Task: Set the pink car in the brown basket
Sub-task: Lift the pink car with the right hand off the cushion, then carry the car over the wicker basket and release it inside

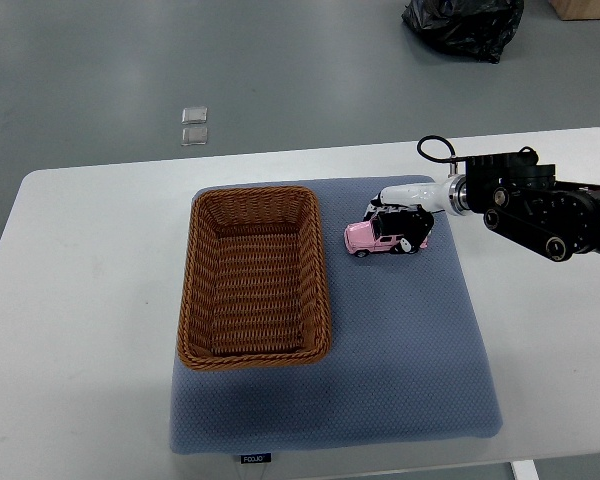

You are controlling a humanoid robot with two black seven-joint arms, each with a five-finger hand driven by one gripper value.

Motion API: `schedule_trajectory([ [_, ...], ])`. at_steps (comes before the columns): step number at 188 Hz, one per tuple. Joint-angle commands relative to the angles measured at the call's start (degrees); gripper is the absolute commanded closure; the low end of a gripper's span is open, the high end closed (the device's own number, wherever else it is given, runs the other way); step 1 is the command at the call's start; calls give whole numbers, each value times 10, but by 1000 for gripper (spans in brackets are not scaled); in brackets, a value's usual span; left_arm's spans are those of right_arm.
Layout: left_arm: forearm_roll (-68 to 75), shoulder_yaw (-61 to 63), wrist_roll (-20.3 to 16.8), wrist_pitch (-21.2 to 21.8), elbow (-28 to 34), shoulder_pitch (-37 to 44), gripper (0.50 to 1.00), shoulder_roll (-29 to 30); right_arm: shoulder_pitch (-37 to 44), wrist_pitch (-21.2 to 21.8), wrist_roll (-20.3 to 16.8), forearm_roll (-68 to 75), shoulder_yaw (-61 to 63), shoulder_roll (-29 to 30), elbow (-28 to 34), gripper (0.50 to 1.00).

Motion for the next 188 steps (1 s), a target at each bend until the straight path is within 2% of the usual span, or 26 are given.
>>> schedule_trajectory([
  [1,0,0,0,0,1,0,500,0,0,-3,2,0,0,-1,0,1000],
  [40,0,0,0,0,2,0,500,0,15,8,5,10,8,-19,5,1000],
  [41,0,0,0,0,2,0,500,0,32,15,5,11,10,-38,7,1000],
  [76,0,0,0,0,2,0,500,0,99,61,9,33,11,-103,35,1000],
  [109,0,0,0,0,0,0,500,0,148,79,13,41,11,-128,59,1000],
  [150,0,-1,0,0,-1,0,500,0,168,84,7,41,11,-109,97,1000],
  [188,1,-2,0,-1,-4,0,500,0,174,77,-4,40,11,-12,102,1000],
])
